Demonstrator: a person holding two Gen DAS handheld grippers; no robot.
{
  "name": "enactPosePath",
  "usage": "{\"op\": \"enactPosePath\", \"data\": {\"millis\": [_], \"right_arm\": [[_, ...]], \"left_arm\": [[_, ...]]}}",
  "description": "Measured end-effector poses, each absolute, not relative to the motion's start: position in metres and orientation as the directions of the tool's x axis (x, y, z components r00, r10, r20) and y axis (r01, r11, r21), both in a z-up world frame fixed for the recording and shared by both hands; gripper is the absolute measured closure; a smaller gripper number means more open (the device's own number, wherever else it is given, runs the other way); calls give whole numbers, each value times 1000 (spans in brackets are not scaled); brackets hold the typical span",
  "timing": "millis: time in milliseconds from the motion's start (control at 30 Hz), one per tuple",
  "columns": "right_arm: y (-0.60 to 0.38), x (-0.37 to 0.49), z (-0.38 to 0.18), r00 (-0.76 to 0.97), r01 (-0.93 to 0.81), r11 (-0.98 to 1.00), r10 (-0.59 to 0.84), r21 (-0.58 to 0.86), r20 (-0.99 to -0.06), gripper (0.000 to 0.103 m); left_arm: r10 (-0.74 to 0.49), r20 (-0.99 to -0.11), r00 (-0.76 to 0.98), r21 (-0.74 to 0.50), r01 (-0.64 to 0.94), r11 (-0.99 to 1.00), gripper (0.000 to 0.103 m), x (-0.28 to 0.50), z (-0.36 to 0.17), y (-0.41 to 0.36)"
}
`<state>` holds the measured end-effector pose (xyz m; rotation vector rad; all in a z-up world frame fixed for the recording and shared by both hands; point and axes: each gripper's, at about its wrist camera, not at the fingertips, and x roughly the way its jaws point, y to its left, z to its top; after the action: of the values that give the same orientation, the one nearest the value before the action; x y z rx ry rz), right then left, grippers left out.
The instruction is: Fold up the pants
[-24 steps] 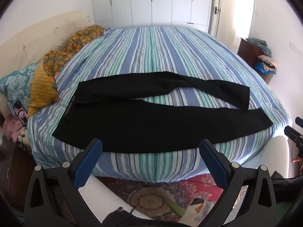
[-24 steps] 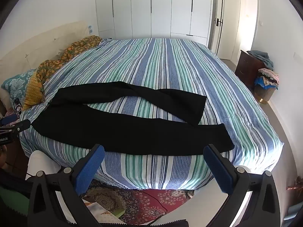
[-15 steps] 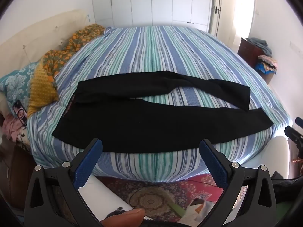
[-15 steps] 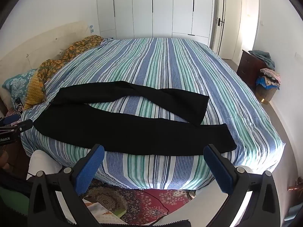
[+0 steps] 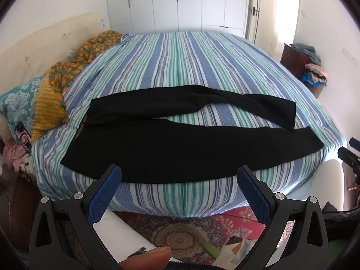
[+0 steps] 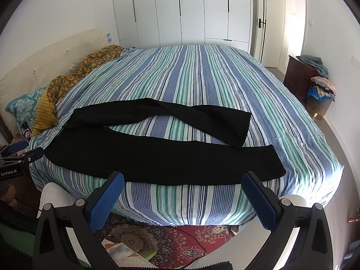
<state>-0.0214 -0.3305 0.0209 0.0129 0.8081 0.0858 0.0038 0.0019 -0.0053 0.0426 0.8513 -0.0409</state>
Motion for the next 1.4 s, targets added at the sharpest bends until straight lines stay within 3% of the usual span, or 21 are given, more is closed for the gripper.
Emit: {"op": "enactPosePath", "data": {"millis": [1400], "right_arm": [[-328,-22,20,684,-77,996,92,54,-724,0]], "left_arm": [[-27,-749,663,26,71,997,1,4,-3,-2]]}}
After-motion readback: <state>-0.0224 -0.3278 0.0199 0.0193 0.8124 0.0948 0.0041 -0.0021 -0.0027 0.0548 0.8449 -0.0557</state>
